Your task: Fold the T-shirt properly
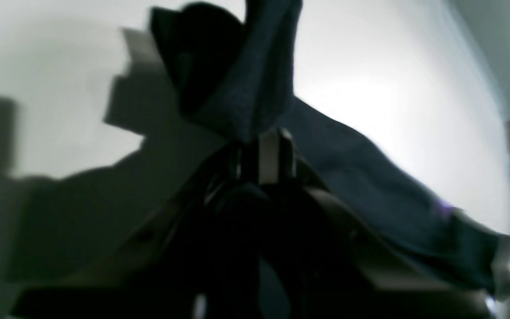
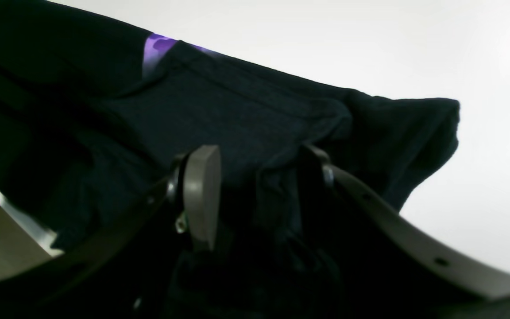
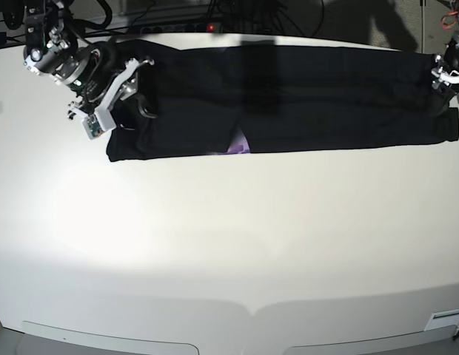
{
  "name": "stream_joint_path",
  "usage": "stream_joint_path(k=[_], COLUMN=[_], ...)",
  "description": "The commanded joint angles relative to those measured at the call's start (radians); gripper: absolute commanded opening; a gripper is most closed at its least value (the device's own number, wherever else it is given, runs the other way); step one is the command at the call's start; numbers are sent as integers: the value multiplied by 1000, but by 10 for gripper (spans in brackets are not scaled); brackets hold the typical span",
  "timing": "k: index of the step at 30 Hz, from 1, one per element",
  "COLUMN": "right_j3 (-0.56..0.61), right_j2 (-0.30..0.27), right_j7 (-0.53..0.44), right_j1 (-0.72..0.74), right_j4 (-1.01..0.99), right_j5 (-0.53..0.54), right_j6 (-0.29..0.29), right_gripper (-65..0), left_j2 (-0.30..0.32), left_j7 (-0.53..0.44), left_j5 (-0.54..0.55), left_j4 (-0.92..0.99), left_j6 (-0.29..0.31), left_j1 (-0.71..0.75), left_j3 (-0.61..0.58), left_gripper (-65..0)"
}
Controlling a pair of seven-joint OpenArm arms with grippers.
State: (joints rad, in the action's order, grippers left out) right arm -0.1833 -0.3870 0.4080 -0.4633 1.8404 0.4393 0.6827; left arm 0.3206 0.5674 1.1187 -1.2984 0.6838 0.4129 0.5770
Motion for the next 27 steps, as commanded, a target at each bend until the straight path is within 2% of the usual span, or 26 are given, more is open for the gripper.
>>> stream_joint_path(k=[1, 3, 5, 11, 14, 16, 23, 27], right_j3=[-5, -5, -5, -5, -5, -5, -5, -5], right_j2=[-7, -5, -6, -6, -6, -6, -6, -6], right_j7=[-28, -32, -35, -35, -39, -39, -39, -33], right_j1=[3, 3, 3, 3, 3, 3, 3, 3], right_j4=[17, 17, 17, 17, 17, 17, 17, 17], right_j5=[9, 9, 9, 8, 9, 9, 6, 5], right_j6=[8, 8, 8, 8, 8, 8, 8, 8], right_gripper=[-366, -366, -366, -366, -366, -366, -366, -366], left_j2=[-7, -59, -128, -367, -451, -470, -470, -470], left_j7=[35, 143, 206, 249, 258, 253, 214, 216], left_j5=[72, 164, 202, 137, 112, 113, 111, 111], left_j4=[-31, -60, -91, -175, -195, -203, -215, -237], left_j6=[14, 14, 14, 14, 14, 14, 14, 14], left_j1=[3, 3, 3, 2, 0, 0, -6, -31], left_j3=[6, 5, 4, 3, -16, -57, -263, -305], left_gripper=[-650, -650, -650, -650, -650, -650, -650, -650])
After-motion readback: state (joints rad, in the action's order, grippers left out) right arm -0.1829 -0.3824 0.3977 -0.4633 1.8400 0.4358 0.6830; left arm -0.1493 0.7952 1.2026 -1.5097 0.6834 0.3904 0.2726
